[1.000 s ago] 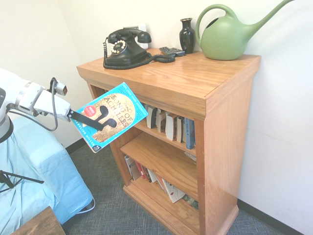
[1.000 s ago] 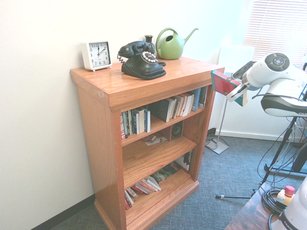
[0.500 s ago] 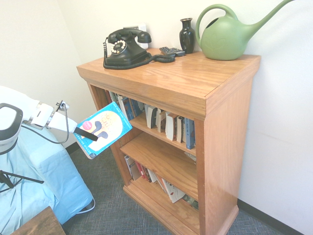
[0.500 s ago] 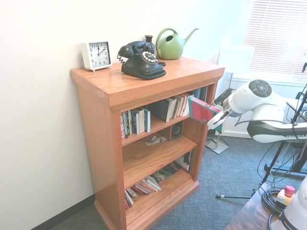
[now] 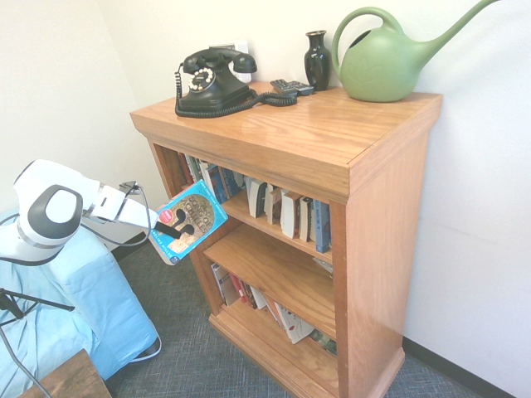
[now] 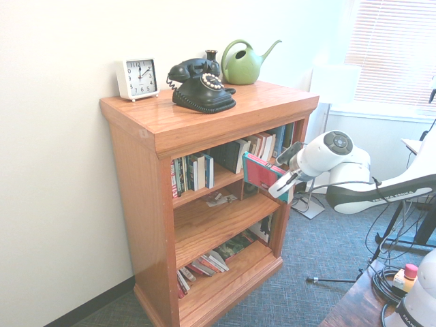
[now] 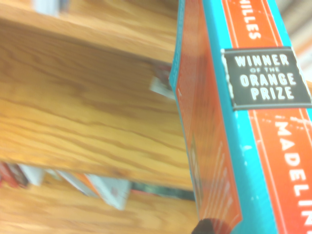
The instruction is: Organize the shelf
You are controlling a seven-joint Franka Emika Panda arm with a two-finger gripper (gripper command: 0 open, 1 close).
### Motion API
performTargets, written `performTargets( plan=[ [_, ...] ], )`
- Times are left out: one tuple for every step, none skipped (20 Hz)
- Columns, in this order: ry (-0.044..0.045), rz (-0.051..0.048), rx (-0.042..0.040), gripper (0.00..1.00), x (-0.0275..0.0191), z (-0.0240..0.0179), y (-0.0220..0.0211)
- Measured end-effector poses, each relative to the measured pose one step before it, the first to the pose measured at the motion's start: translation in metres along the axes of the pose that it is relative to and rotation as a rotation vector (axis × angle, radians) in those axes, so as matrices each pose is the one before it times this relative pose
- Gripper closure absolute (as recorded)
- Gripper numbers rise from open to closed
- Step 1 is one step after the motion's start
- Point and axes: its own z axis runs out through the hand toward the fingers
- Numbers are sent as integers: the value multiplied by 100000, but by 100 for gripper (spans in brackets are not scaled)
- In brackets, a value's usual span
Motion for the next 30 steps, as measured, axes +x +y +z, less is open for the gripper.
performTargets(
  plan=[
    [-458,404,944,100,83,457,-490],
    [-174,398,1052,100,169,447,-502],
    [146,477,559,100,312,437,-473],
    [245,361,370,100,310,397,-481],
    [262,221,376,100,269,451,-462],
    [63,5,6,100,111,498,-358],
    [25,-18,35,100,50,472,-328],
    [31,-160,131,100,30,443,-291],
    [130,-184,44,100,31,450,-253],
    [173,-151,106,100,114,390,-195],
    [32,4,57,100,81,404,-152],
    [80,-115,138,100,152,360,-161],
    [41,-70,127,100,160,294,-115],
    [21,-264,231,100,162,273,-154],
    [228,-237,460,100,222,194,-253],
    [105,-184,483,100,187,159,-270],
    [133,-222,593,100,233,147,-349],
    [319,-369,514,100,213,135,-372],
    [454,-494,335,100,114,203,-355],
    [572,-528,239,100,42,248,-451],
    [672,-497,336,100,-50,247,-433],
    [670,-668,341,100,-136,276,-452],
    [595,-712,349,100,-157,309,-450],
    [386,-596,107,100,-247,392,-418],
    [299,-474,-96,100,-236,386,-412],
    [393,-495,22,100,-216,381,-434],
    [458,-380,257,100,-213,345,-445],
    [720,-147,197,100,21,249,-405],
    [630,-144,-6,100,110,233,-368],
    [345,-111,21,100,108,234,-285]
  ],
)
